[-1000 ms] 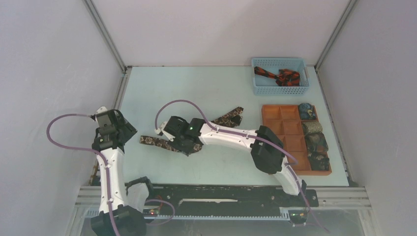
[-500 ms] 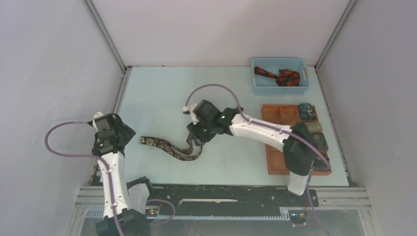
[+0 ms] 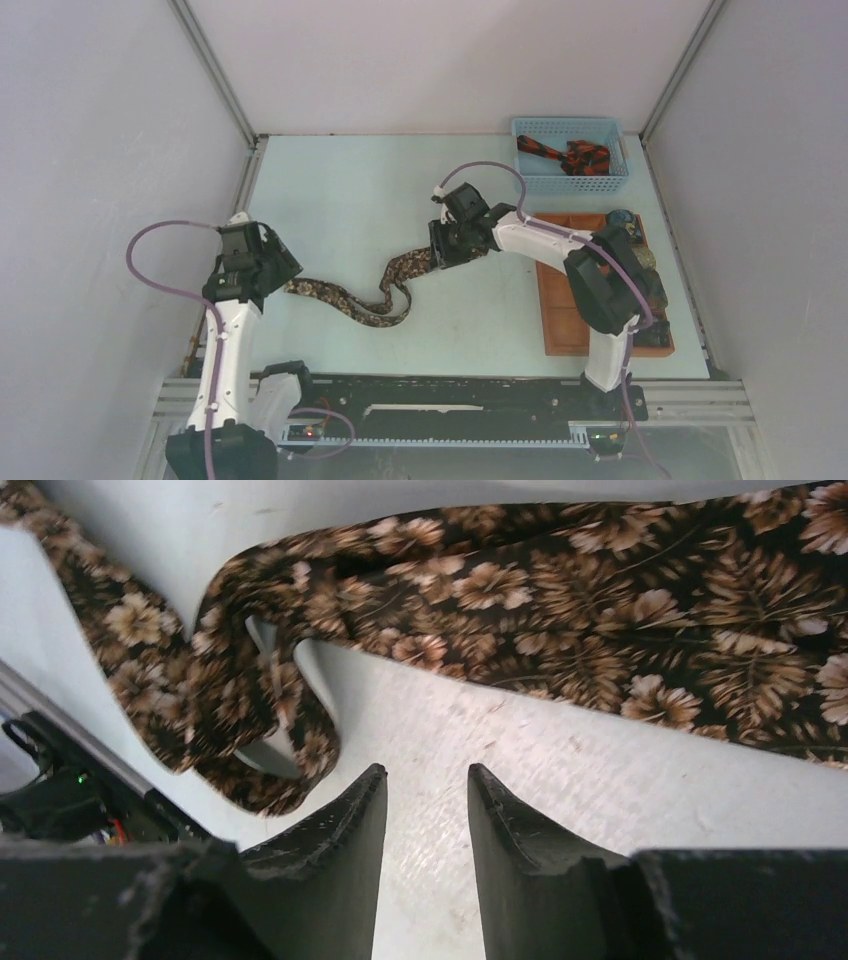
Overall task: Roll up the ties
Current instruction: Flatten out the tie at the center of the board.
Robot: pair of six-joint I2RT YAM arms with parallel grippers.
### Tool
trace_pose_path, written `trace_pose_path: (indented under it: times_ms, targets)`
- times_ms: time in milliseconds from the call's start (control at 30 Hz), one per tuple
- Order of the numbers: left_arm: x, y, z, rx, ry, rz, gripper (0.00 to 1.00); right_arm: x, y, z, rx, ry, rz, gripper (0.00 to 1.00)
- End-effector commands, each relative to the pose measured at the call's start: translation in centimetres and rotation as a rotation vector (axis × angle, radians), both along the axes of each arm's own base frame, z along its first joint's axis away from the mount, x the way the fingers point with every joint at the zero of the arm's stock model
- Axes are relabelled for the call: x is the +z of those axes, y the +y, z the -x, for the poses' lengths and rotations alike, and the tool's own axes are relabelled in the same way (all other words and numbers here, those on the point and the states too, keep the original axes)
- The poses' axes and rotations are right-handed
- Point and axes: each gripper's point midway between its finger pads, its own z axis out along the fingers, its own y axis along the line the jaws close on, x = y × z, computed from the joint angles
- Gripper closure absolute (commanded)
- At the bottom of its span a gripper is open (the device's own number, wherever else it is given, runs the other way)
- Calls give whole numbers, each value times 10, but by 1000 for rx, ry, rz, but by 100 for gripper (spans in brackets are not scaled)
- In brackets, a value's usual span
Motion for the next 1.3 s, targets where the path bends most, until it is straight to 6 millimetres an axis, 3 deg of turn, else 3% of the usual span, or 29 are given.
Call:
trace_pose_path:
  times_ms: [0,300,767,900,1067,1267]
  targets:
    - [13,-14,-14,-110,-27,-10,42,-8,7,-22,-64,36,-53,62]
    - [3,-21,-15,-147,-8,-11,42,-59,-8,-46,-167,191,22,65]
    - [0,-21,-19,-158,-12,-13,43,-80,-23,-118,-223,192,101,66]
    - [-2,-31,-21,-202,-10,29,43,-70,-25,-141,-217,151,97,67]
    - [4,-47,-30,-268,-36,47,42,-42,-30,-159,-189,88,97,67]
    - [14,-103,-47,-448,-21,57,35,6,-41,-167,-185,-26,74,65]
